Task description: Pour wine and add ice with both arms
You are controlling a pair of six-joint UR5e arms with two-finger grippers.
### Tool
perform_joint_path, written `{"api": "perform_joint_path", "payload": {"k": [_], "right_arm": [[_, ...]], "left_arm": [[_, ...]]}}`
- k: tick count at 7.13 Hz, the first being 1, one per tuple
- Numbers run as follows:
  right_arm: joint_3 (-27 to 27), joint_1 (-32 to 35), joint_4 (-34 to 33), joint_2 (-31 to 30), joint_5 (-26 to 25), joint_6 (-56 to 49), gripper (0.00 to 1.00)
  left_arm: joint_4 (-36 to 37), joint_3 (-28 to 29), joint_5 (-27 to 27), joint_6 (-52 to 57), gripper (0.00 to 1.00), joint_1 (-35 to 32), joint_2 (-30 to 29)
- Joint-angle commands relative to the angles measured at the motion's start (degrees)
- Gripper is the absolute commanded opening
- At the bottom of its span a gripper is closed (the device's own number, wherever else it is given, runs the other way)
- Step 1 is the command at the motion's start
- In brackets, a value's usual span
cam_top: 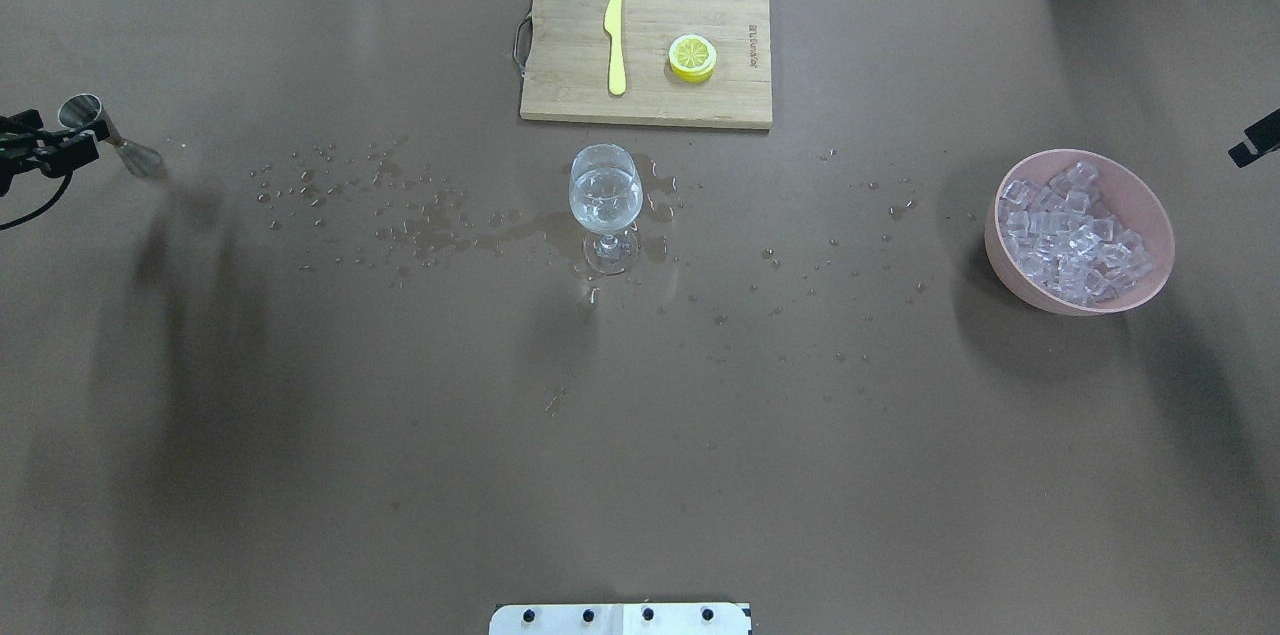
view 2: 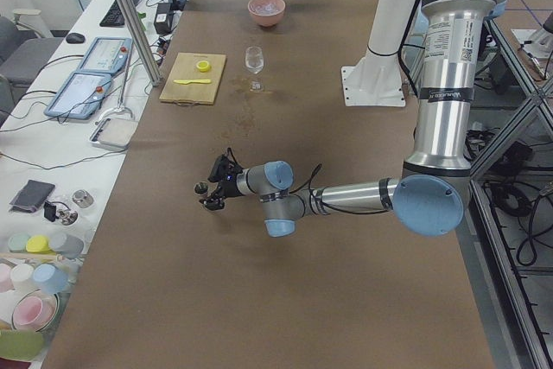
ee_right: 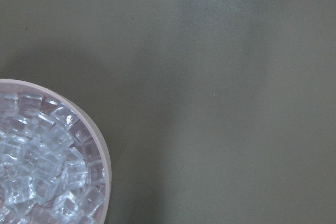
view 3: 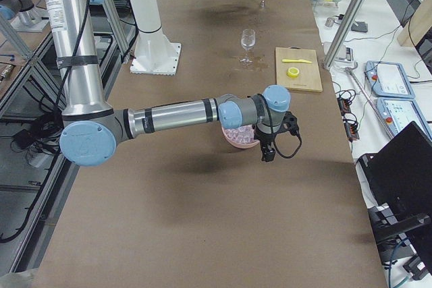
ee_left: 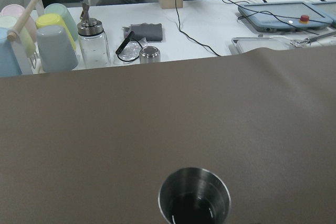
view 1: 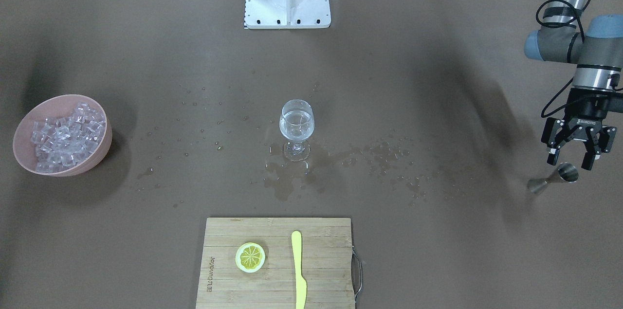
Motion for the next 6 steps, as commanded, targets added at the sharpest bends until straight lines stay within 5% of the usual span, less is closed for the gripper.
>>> {"api": "perform_joint_path", "payload": {"k": [1,6], "right_arm": [[0.09,0.03,0.0,0.0,0.0,0.0,1.0],[0.17,0.03,0.09,0.0,0.0,0.0,1.0]], "left_arm": [[-0.12,2.8,5.36,-0.28,0.93,2.66,-1.8],[0.32,6.4,8.62,-0.46,0.97,5.56,-5.39]]}}
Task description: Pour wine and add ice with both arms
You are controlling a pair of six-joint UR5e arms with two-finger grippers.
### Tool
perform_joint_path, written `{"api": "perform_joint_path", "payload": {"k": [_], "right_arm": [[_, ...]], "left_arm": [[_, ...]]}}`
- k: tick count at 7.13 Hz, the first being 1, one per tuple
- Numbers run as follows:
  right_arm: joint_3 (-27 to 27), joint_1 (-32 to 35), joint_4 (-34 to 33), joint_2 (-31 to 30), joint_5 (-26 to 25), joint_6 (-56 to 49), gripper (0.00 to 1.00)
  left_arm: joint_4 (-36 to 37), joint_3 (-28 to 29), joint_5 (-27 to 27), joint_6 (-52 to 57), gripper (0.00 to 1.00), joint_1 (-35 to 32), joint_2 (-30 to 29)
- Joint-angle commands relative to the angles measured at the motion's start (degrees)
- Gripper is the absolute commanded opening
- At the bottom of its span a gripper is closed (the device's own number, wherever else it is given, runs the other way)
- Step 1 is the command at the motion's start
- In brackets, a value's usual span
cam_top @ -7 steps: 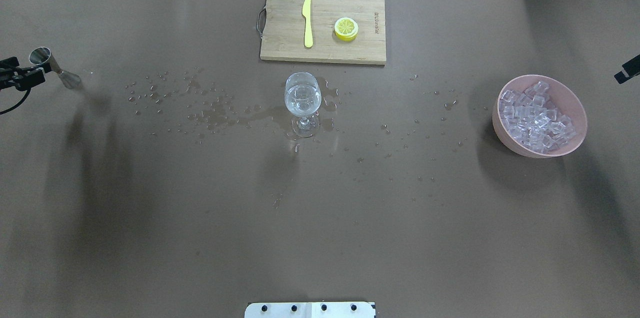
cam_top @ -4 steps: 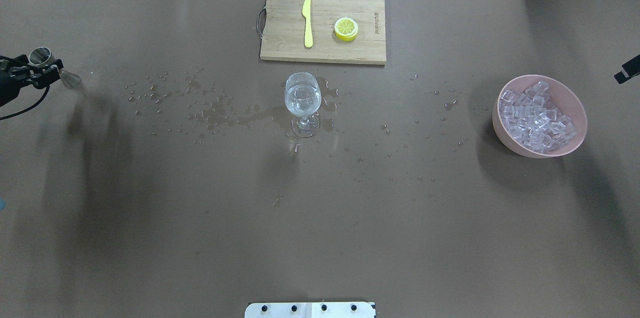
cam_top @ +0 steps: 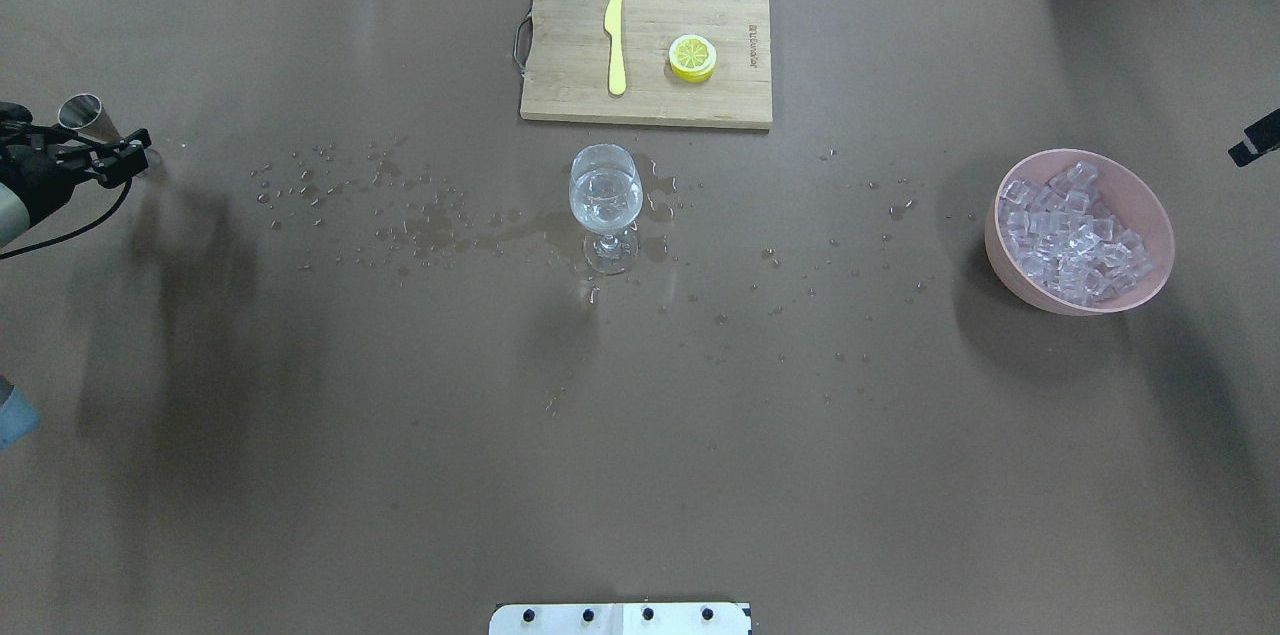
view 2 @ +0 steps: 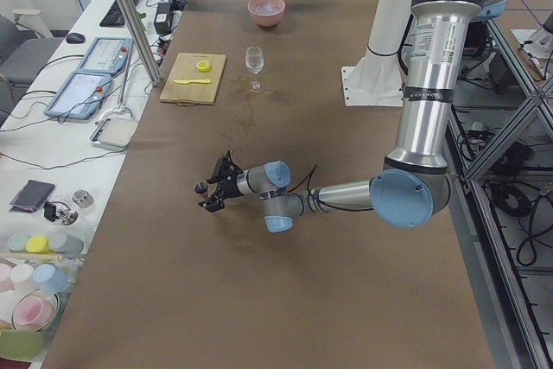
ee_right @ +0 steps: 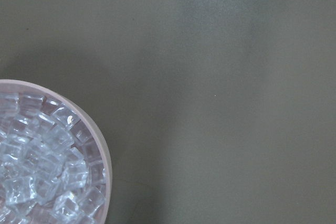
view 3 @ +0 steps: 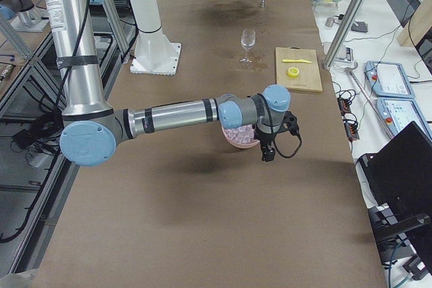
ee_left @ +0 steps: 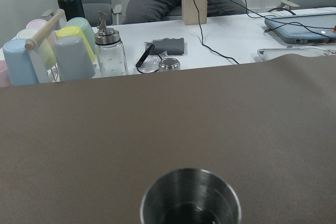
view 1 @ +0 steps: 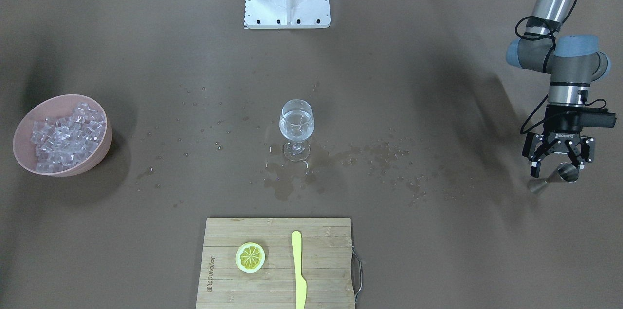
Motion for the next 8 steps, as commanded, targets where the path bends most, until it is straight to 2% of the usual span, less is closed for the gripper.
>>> {"api": "perform_joint_path", "payload": {"k": [1,5,7,8], "right_arm": [[0.08,0.0,0.03,0.0,0.0,0.0,1.0],[1.22,0.0,0.03,-0.09,0.0,0.0,1.0],[1.31,0.0,-0.06,-0.09,0.09,0.0,1.0],[1.31,0.0,-0.06,-0.09,0.0,0.0,1.0]], "left_arm": [[0.25,1.78,-0.22,-0.05,0.97,0.34,-1.85],[0.34,2.75,-1.98,-0.13,0.96,0.26,-1.77],[0.51,3.19,-2.07,-0.22,0.9,0.26,-1.77],[0.51,3.28,-2.07,-0.31,0.84,0.17,-1.77]]}}
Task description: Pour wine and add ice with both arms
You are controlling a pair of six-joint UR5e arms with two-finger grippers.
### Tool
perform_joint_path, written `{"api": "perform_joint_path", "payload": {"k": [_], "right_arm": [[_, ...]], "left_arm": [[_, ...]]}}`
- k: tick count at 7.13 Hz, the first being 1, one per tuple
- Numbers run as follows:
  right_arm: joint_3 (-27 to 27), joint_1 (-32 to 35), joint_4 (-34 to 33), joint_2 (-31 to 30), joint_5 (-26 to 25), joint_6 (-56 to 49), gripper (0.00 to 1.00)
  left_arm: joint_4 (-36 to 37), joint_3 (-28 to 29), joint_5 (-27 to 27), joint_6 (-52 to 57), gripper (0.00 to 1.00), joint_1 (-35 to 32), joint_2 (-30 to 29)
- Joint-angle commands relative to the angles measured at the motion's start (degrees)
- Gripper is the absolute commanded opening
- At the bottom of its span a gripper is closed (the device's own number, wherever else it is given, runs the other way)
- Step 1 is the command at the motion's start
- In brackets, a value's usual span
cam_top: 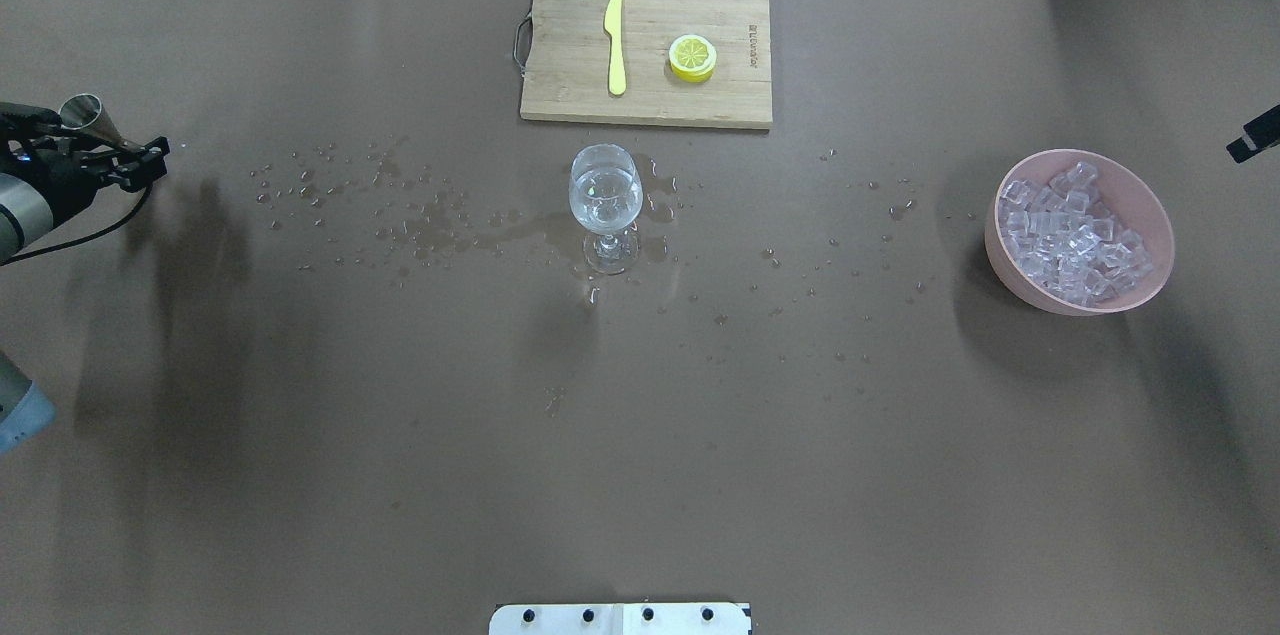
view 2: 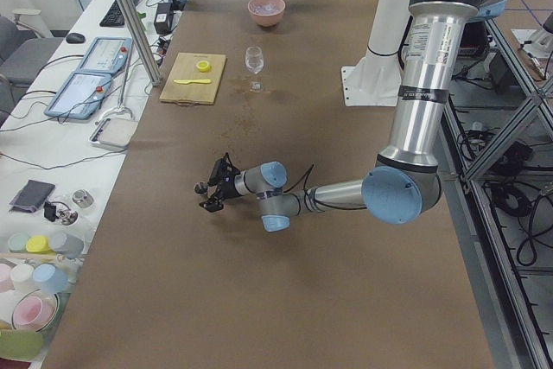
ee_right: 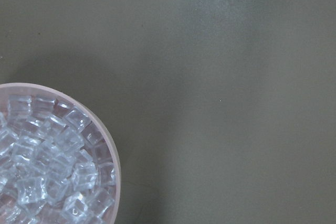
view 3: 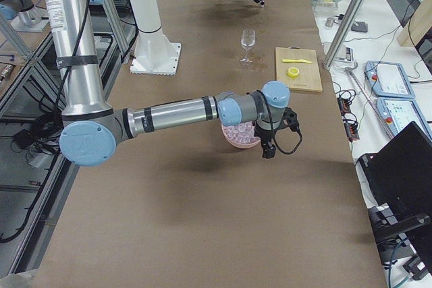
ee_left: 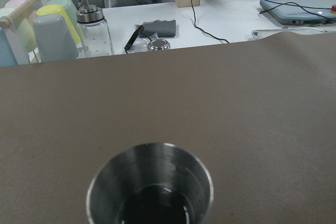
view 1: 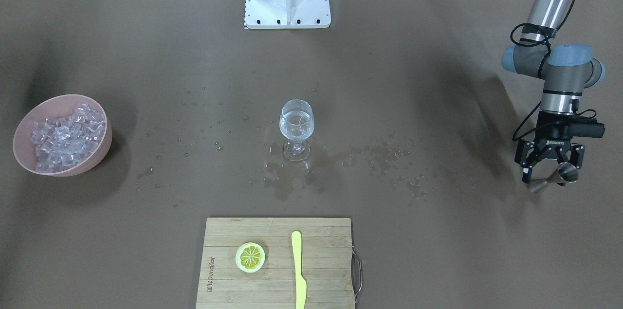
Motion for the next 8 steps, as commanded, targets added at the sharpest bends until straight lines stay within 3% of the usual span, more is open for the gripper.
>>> {"api": "perform_joint_path", "payload": {"k": [1,8], "right_arm": [[0.12,0.0,-0.01,-0.09,0.02,0.0,1.0],[3.11,0.09,-0.01,-0.62,0.2,0.0,1.0]], "left_arm": [[0.39,0.33,-0.12,-1.75,0.81,-0.06,0.0],[0.92,0.25,2.78,-2.56,0.8,-0.41,-0.44]]}}
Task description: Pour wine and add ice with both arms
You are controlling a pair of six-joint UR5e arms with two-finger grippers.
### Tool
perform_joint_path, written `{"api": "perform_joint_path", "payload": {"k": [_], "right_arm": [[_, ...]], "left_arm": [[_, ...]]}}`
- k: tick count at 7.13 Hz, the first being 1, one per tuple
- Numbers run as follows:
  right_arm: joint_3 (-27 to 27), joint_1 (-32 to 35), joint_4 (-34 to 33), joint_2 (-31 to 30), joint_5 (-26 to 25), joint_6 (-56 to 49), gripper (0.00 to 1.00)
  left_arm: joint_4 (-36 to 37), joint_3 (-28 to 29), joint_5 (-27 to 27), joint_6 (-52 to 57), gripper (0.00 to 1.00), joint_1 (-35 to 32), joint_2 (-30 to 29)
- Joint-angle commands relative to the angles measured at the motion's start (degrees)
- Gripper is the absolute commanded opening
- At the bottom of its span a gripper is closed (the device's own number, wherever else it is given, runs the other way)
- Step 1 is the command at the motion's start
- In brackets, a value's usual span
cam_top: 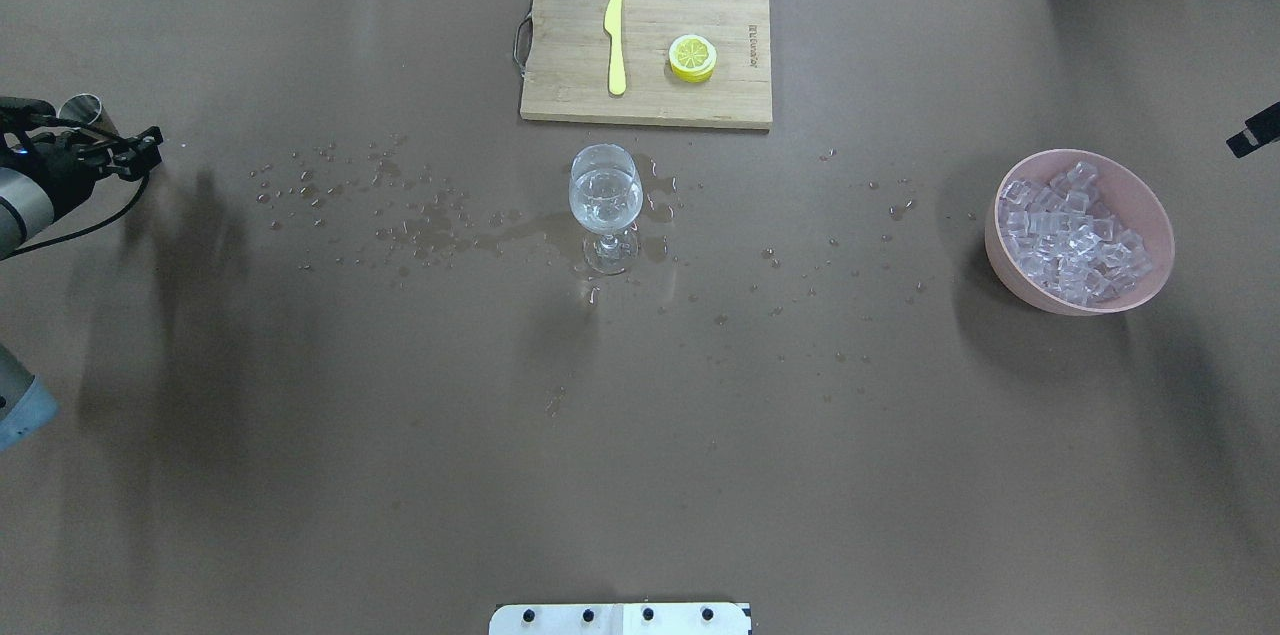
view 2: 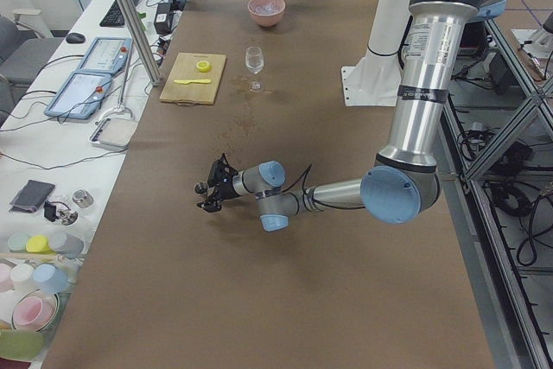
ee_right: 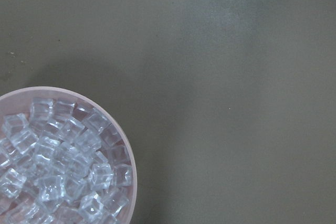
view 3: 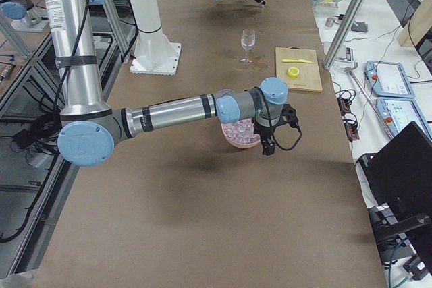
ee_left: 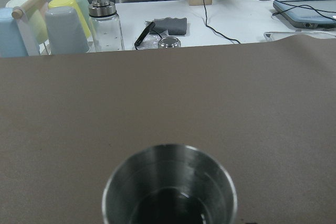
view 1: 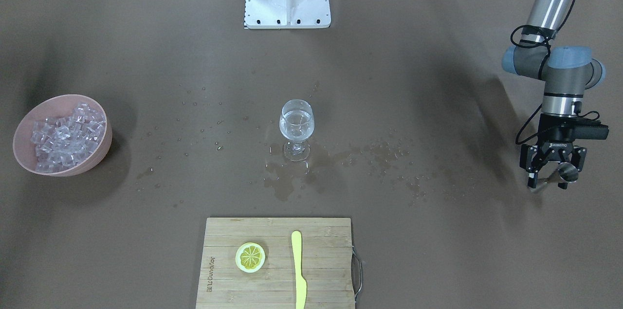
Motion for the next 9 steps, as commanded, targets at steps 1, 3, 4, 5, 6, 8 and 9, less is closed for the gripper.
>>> {"api": "perform_joint_path", "payload": {"k": [1,3,4,5,6,8,9], "right_arm": [[0.47,0.0,-0.09,-0.13,0.07,0.0,1.0],[0.91,0.0,-0.09,-0.57,-0.02,0.0,1.0],[0.91,0.0,0.0,-0.57,-0.02,0.0,1.0],[0.91,0.0,0.0,-0.57,-0.02,0.0,1.0],[1.0,0.0,0.0,-0.48,-0.02,0.0,1.0],[1.0,0.0,0.0,-0.48,-0.02,0.0,1.0],[1.0,0.0,0.0,-0.48,-0.02,0.0,1.0]], "left_arm": [[0.02,-0.05,1.97,0.02,0.79,0.02,-0.02],[0.11,0.03,2.07,-0.07,0.37,0.02,-0.02],[0.89,0.04,2.07,-0.16,0.14,-0.07,-0.02],[0.9,-0.05,1.99,-0.33,0.0,-0.07,-0.02],[0.99,-0.14,1.98,-0.33,0.0,-0.16,-0.11],[0.81,-1.97,1.98,0.01,0.0,-0.25,-0.11],[0.99,-4.6,1.72,1.84,0.0,-0.33,-0.02]]}}
